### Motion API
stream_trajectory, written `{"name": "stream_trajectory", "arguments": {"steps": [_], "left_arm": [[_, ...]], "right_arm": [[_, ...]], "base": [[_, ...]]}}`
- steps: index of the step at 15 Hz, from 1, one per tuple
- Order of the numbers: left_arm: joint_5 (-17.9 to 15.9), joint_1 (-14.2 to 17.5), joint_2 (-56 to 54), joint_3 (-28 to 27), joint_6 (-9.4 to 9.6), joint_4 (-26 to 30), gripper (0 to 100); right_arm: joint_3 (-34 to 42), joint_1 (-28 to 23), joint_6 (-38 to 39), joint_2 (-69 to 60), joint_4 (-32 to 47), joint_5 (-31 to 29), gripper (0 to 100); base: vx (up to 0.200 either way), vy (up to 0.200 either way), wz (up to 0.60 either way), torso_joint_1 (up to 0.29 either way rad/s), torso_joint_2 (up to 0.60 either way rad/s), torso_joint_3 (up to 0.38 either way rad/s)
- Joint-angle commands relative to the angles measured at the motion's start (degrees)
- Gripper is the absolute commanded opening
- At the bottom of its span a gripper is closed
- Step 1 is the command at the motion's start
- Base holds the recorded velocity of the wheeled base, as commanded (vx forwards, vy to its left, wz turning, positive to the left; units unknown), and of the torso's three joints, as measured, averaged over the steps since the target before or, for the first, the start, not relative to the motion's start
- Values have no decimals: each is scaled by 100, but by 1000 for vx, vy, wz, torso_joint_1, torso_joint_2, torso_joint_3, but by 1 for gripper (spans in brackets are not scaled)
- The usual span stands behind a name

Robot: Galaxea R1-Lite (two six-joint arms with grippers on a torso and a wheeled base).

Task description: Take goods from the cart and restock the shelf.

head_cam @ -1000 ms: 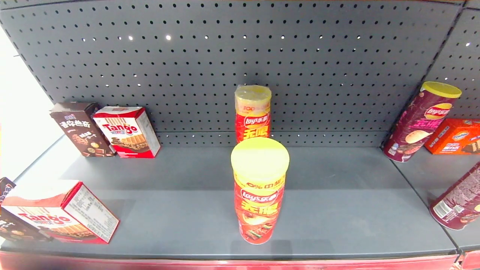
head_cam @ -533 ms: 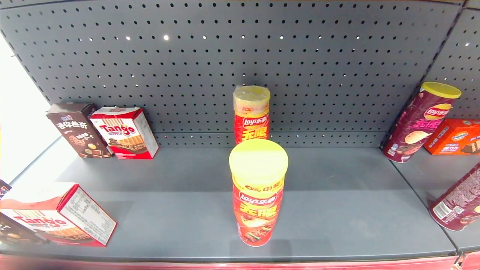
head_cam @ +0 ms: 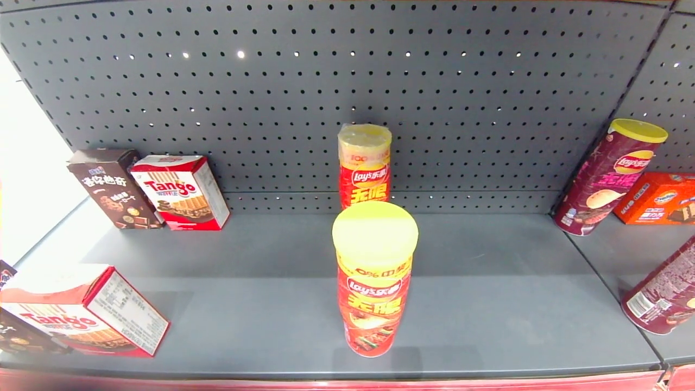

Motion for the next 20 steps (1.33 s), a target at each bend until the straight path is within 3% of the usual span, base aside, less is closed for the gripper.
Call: {"name": "stream_trajectory", "arguments": {"steps": [1, 20], "left_arm": [[2, 1, 0, 0, 6, -2, 100], [20, 1, 0, 0, -3, -2, 100]], "right_arm": [[0, 4, 0, 0, 1, 0, 100], [0, 4, 0, 0, 1, 0, 100]], "base": [[0, 0, 0, 0, 0, 0], [0, 0, 0, 0, 0, 0]]}}
